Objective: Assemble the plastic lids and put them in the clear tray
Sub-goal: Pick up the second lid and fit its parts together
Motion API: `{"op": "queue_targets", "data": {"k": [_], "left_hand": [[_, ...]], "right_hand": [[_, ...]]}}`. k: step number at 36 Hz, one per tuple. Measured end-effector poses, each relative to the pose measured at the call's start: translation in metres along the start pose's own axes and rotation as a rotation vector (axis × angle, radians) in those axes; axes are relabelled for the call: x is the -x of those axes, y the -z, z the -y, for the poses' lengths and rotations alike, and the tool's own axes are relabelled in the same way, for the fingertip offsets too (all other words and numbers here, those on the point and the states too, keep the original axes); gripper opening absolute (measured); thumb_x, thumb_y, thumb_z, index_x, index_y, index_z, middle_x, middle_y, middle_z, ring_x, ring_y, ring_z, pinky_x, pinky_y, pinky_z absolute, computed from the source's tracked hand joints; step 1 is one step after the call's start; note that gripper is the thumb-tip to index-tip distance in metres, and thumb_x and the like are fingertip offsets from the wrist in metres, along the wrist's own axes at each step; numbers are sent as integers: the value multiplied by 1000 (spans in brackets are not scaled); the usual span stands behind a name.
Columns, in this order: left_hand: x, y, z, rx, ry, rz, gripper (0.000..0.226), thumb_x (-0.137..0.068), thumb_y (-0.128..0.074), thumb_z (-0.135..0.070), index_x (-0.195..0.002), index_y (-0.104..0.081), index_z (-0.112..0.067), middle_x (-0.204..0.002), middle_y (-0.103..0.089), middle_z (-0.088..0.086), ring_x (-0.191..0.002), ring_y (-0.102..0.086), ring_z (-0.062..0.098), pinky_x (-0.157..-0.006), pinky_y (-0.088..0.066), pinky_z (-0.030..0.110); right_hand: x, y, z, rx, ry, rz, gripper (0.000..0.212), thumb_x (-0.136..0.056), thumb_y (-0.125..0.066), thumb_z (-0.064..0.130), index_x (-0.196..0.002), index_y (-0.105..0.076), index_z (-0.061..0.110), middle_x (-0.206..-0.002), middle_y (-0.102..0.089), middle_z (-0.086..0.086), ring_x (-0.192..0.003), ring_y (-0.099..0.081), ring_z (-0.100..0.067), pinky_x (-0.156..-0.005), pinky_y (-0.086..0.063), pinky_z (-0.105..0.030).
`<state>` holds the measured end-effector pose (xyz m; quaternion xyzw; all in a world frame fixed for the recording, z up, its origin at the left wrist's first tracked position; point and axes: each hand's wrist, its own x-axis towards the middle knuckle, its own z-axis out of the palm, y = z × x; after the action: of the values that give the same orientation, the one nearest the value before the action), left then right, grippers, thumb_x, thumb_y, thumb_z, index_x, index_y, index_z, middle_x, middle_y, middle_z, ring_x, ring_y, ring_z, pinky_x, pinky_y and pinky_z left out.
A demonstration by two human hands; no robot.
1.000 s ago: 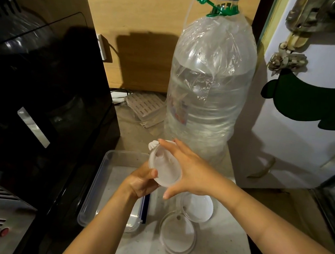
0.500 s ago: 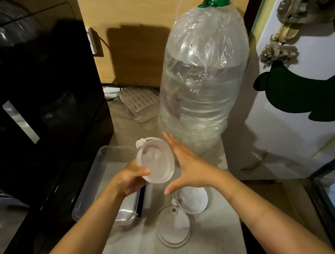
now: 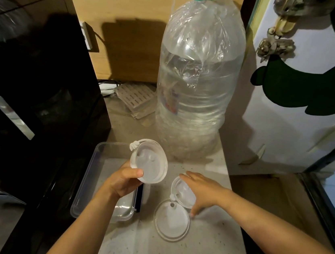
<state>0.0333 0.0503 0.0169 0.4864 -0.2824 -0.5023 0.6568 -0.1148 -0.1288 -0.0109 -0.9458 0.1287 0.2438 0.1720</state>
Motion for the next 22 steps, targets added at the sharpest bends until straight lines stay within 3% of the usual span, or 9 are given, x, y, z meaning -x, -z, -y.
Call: {"op": "queue_targets", "data": {"k": [10,16,22], "left_hand": [[-4,3,3,7,13,7,95,-28,-89,-48,-109,-47,-19,-101,-50,6,-87,-60,11,-71,-54,21],[-7,2,0,27,-11,8,94,-29,-89,-46,-108,-47,-19,-100,-51,6,-85,-62,9,-69,-54,21],[-15,0,-5,76,-44,-49,98,-22,-92,-43,-106,-49,-16,-94,-61,3,-80,-65,9,-65,-55,21]], "right_hand": [[4,7,-3,-58,-55,-60,117,-64,-82,33,-148,-2,20,-157,-13,-3,-143,-19,-23,-109,-35,-36],[15,49,-6,-218,-52,-192,115,-63,-83,32,-148,-6,20,-156,-16,-2,-141,-24,-22,-110,-33,-34],[33,96,8,-347,9,-320,115,-65,-83,30,-148,-4,20,-158,-11,0,-144,-15,-18,-111,-21,-26]]}}
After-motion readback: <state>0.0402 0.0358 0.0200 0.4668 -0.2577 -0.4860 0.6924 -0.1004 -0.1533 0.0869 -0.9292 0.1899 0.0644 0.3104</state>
